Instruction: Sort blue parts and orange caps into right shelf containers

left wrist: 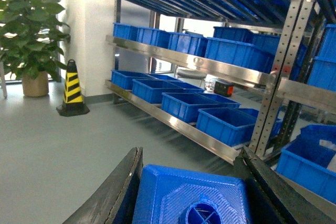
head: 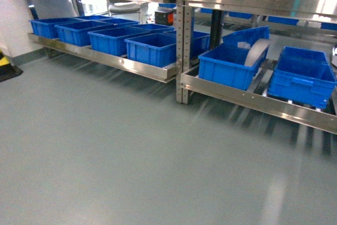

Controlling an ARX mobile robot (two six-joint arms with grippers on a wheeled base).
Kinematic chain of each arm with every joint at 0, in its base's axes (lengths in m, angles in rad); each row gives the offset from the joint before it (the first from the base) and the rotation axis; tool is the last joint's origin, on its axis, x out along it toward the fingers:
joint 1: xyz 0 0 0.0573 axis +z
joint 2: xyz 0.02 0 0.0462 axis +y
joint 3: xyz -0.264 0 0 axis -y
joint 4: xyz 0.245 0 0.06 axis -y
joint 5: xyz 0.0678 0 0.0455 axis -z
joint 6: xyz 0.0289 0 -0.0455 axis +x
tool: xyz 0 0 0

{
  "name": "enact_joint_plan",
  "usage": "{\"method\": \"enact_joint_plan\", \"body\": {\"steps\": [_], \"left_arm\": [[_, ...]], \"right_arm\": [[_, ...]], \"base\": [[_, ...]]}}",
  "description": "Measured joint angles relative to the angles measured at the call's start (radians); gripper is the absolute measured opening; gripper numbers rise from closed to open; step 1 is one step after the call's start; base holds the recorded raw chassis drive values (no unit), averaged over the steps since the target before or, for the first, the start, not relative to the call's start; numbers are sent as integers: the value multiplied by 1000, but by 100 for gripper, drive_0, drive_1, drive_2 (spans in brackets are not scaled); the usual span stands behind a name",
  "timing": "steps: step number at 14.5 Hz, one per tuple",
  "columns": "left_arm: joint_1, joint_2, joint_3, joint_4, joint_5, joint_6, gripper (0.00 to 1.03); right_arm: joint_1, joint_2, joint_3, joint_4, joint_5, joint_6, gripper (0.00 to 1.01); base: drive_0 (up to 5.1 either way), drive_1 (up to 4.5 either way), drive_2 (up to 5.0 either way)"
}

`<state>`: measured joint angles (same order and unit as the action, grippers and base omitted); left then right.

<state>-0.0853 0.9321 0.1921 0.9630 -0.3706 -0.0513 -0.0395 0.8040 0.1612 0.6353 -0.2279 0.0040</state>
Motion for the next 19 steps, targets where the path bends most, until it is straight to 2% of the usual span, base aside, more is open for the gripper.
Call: {"method": "enact_joint_plan", "body": {"steps": [19], "left_arm": [[0,0,0,0,0,0,47]], "right_arm": [[0,0,0,0,0,0,44]], "base": [[-156,-156,-156]]}}
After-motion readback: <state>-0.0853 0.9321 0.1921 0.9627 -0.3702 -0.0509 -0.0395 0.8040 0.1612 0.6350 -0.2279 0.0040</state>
